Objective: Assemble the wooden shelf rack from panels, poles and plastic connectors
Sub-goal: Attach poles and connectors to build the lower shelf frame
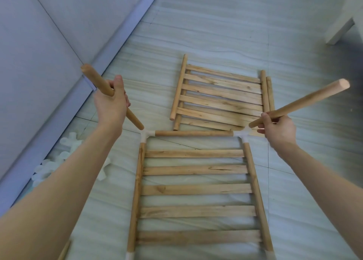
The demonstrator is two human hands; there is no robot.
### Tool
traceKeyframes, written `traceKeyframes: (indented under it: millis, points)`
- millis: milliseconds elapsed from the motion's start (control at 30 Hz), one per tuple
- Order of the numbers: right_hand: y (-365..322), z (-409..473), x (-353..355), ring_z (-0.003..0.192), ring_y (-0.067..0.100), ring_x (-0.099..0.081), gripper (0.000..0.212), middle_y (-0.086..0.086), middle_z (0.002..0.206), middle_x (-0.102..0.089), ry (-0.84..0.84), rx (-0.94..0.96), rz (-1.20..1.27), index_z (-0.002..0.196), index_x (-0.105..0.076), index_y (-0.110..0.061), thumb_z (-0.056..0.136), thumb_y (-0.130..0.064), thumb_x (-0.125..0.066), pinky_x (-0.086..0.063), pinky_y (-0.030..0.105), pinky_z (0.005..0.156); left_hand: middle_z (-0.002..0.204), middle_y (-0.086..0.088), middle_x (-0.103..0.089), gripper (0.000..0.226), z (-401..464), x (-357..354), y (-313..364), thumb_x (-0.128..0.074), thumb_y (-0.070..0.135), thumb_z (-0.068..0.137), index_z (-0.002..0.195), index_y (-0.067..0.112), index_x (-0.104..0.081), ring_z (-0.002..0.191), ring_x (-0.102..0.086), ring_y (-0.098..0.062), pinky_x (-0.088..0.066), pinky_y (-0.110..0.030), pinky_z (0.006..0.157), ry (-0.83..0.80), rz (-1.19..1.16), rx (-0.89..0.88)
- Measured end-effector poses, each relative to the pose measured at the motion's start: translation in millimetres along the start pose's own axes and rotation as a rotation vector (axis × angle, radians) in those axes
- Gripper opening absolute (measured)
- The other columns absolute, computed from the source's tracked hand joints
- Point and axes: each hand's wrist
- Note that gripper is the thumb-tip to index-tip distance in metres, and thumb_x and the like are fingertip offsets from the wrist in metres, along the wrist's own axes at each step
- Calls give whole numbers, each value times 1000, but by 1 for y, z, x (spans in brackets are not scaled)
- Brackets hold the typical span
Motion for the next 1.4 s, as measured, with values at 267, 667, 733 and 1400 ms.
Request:
traceKeyframes:
  millis: [267, 667, 733, 1400]
  points:
    - [0, 3, 5, 73, 18, -65, 16, 2, 75, -64, -20, 75, -75, 94, -55, -12, 95, -27, -51, -51, 35, 78, 43, 13, -46, 35, -2, -4, 1, -48, 35, 96, 66, 19, -45, 42, -43, -4, -46, -22, 53, -26, 27, -38]
    - [-3, 6, 5, 72, 17, -67, 15, -2, 73, -64, -120, 101, -160, 91, -57, -13, 94, -28, -53, -48, 24, 66, 43, 13, -46, 34, 0, -2, 3, -49, 35, 96, 66, 19, -44, 43, -43, -5, -46, -24, 55, 4, 1, 8]
    - [-4, 9, 4, 73, 20, -67, 15, -4, 71, -64, -158, 74, -202, 90, -59, -13, 94, -27, -54, -47, 22, 61, 43, 12, -46, 33, 0, -1, 3, -49, 35, 96, 67, 19, -45, 43, -44, -5, -47, -23, 54, 10, 1, 15]
    - [21, -11, 8, 77, 28, -66, 19, 13, 78, -69, -219, 62, -346, 84, -66, -9, 91, -24, -58, -54, 40, 75, 82, 10, -50, 14, -17, 18, -10, -58, 16, 90, 98, 20, -47, 79, -51, -2, -39, -14, 71, -273, 382, -115]
Point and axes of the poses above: each hand's wrist, its own z-axis towards the middle knuckle, its own x-axis out of the back of the hand, y = z × x
